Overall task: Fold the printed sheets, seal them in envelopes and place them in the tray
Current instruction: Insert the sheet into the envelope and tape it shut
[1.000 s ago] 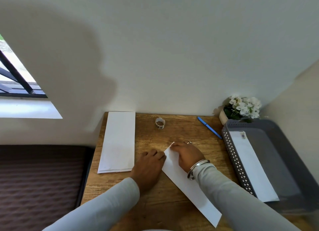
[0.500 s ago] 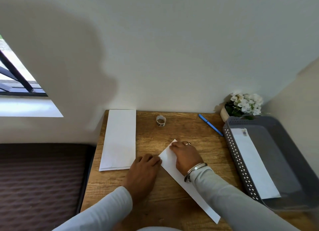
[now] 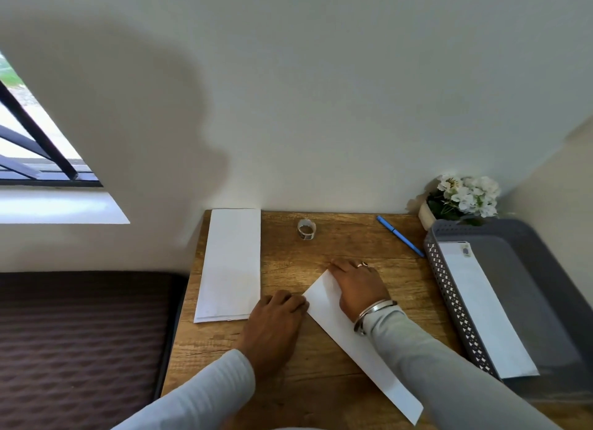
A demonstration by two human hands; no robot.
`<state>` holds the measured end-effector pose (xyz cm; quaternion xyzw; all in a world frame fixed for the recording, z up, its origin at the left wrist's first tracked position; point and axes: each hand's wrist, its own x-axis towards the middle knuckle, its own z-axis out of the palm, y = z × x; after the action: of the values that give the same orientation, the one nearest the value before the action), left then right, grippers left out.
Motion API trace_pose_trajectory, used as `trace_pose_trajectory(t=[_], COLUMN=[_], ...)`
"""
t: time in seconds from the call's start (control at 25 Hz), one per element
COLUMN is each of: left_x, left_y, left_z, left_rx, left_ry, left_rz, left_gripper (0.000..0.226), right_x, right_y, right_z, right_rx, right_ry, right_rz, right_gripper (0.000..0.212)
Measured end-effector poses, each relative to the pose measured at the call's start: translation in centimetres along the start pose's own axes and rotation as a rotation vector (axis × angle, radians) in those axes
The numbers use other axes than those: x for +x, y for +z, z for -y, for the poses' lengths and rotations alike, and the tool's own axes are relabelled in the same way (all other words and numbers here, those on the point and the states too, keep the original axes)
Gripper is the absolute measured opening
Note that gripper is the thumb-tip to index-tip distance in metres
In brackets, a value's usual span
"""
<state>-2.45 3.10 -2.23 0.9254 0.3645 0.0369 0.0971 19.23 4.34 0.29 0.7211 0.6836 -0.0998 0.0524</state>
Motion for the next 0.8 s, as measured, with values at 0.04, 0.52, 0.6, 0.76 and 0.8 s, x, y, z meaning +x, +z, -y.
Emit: trace_pose_trajectory(t=[0.04,0.52,0.6,0.76,0.8], left_x=[0.0,8.5,10.8,13.9,14.4], left_y=[-0.1,-4.5,-5.4,-5.2,-4.9], left_z=[-0.1,4.3,5.4,6.5,6.7], left_rx=[0.004,-0.219,-0.134,0.062,0.077], left_ry=[0.002,-0.194,-0.210,-0.220,-0.219], left_rz=[-0.003,-0.202,-0.180,-0.108,-0.097], left_gripper=[0.054,0.036,0.045,0.045,0.044], right_x=[-0.1,1.3,1.3,1.5,1.5], right_y=[0.0,-1.7,-1.6,-2.0,-2.1], right_z=[0.1,-1.6,-1.0,-0.2,-0.1], right_rx=[0.009,0.356,0.379,0.469,0.496], right_ry=[0.010,0.113,0.104,0.059,0.055], right_rz=[0.006,0.016,-0.020,-0.082,-0.090], right_gripper=[0.068,0.035,0.032,0.033,0.034])
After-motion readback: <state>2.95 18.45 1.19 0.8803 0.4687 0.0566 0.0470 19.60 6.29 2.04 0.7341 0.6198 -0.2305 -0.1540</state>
